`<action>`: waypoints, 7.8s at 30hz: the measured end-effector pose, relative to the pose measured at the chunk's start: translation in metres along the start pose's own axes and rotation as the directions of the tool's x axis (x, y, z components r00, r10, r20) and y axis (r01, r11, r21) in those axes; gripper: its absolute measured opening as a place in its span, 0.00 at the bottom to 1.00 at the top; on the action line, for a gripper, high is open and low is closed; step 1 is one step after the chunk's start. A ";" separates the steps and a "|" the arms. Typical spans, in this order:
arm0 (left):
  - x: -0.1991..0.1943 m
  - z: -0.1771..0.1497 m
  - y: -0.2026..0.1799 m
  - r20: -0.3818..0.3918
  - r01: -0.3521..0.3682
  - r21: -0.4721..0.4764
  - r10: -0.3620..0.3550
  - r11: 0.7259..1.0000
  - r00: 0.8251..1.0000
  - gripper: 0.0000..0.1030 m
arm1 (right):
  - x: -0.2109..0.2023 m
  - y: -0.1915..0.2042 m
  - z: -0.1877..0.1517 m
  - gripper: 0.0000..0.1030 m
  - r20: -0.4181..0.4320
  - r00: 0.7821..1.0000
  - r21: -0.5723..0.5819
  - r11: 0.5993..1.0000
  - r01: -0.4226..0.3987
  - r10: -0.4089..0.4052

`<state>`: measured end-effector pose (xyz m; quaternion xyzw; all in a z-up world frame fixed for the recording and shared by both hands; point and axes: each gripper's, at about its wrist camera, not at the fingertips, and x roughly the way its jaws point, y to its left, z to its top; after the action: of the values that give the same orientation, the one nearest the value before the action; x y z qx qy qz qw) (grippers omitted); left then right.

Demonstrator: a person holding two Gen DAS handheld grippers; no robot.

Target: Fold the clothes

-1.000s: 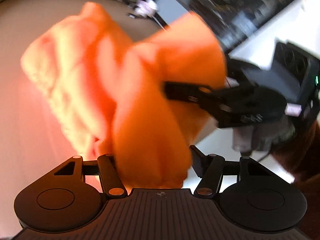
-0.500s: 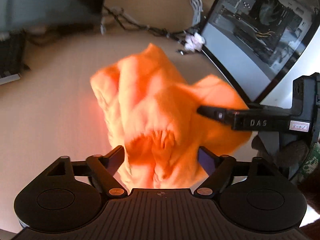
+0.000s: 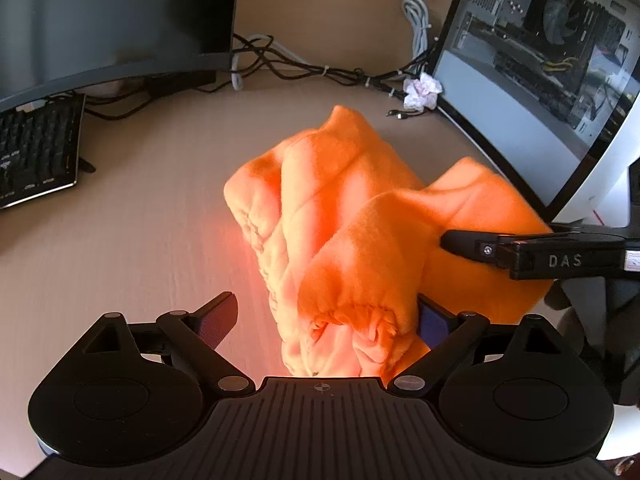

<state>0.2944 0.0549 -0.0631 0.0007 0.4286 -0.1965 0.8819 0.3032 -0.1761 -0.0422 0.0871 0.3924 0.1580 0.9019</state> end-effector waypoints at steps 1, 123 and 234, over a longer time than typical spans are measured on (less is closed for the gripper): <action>0.001 0.000 0.000 -0.002 0.000 0.000 0.000 1.000 1.000 0.94 | -0.001 0.004 -0.001 1.00 0.012 1.000 -0.017 1.000 0.019 -0.019; 0.005 -0.028 -0.012 0.002 0.070 0.725 -0.105 0.685 0.994 1.00 | 0.022 0.053 0.033 0.80 -0.371 0.923 -0.380 0.891 -0.248 0.098; 0.056 0.113 0.066 -0.171 0.325 0.176 -0.296 0.929 0.940 1.00 | 0.184 0.038 0.157 0.93 -0.462 0.853 -0.286 0.869 -0.403 0.244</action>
<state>0.4339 0.0769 -0.0449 0.0362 0.4627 -0.3755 0.8022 0.5283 -0.0812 -0.0504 -0.0548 0.5151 0.3964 0.7579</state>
